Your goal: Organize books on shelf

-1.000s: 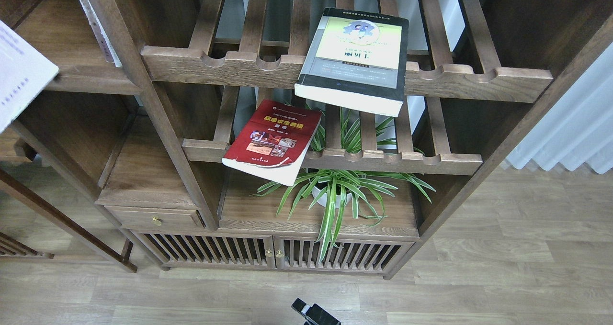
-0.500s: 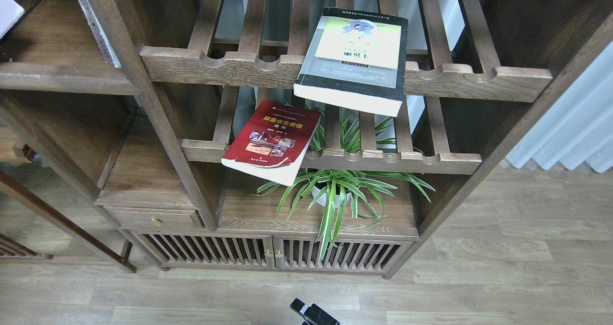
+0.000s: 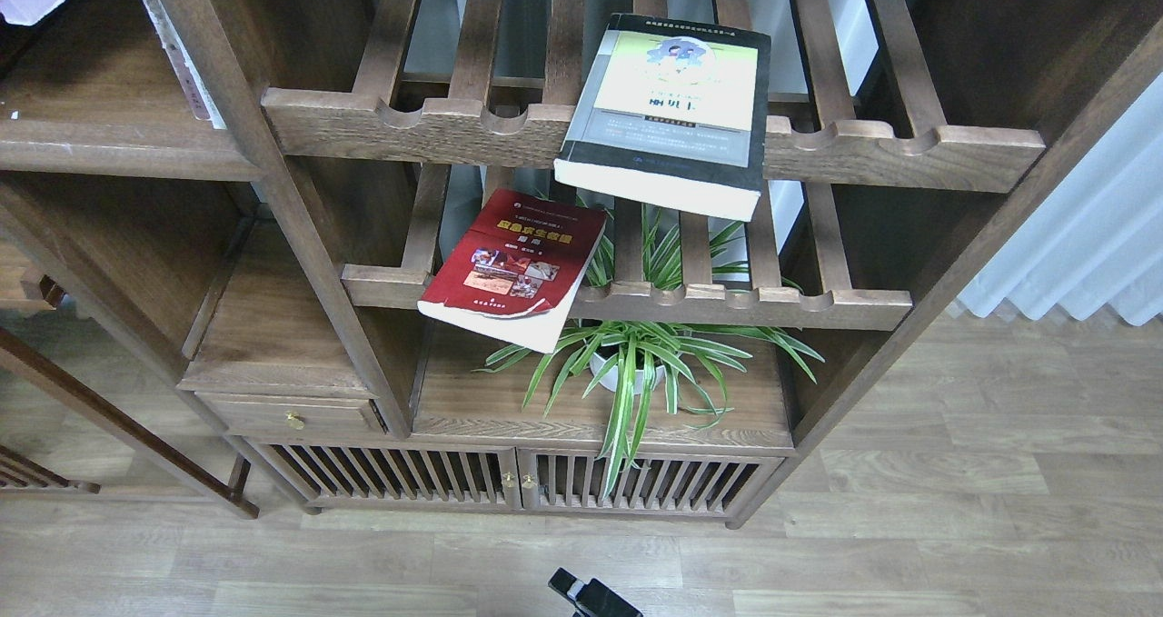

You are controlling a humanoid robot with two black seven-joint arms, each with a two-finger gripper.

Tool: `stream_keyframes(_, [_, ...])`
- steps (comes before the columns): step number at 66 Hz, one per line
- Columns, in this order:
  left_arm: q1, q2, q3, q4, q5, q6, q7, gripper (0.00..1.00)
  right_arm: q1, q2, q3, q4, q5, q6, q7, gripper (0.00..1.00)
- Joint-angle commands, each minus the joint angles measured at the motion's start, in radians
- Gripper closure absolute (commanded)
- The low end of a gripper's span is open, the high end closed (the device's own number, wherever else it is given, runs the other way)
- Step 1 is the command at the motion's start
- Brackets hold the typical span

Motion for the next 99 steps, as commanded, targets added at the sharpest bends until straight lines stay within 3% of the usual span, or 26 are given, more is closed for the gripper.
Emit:
stream_keyframes(1, [-0.031, -0.001, 0.057, 0.038, -0.002, 0.0, 0.0, 0.93, 0.0, 0.0, -0.001, 0.001, 0.0, 0.0, 0.0, 0.01])
stream_keyframes(24, [-0.034, -0.031, 0.128, 0.048, -0.012, 0.0, 0.0, 0.9, 0.0, 0.0, -0.003, 0.001, 0.0, 0.0, 0.0, 0.01])
stream_keyframes(36, [-0.023, -0.042, 0.123, 0.035, -0.028, 0.0, 0.0, 0.68, 0.0, 0.0, -0.004, 0.001, 0.0, 0.0, 0.0, 0.01])
stream_keyframes(58, [0.014, -0.033, 0.096, 0.014, -0.132, 0.0, 0.0, 0.54, 0.0, 0.0, -0.003, 0.002, 0.0, 0.0, 0.0, 0.01])
stream_keyframes(77, [0.069, -0.027, -0.028, 0.003, -0.195, 0.0, 0.0, 0.47, 0.0, 0.0, 0.0, 0.007, 0.003, 0.0, 0.003, 0.01])
stream_keyframes(81, [0.093, -0.025, -0.067, -0.02, -0.198, 0.0, 0.0, 0.42, 0.0, 0.0, 0.0, 0.008, 0.003, 0.0, 0.008, 0.01])
stream_keyframes(82, [0.134, -0.027, -0.111, -0.059, -0.227, 0.0, 0.0, 0.36, 0.0, 0.0, 0.0, 0.019, 0.006, 0.0, 0.012, 0.01])
stream_keyframes(90, [0.193, -0.022, -0.168, -0.103, -0.282, 0.0, 0.0, 0.31, 0.0, 0.0, 0.002, 0.042, 0.01, 0.0, 0.014, 0.01])
stream_keyframes(99, [0.303, -0.019, -0.245, -0.175, -0.318, 0.0, 0.0, 0.18, 0.0, 0.0, -0.001, 0.06, 0.01, 0.0, 0.014, 0.01])
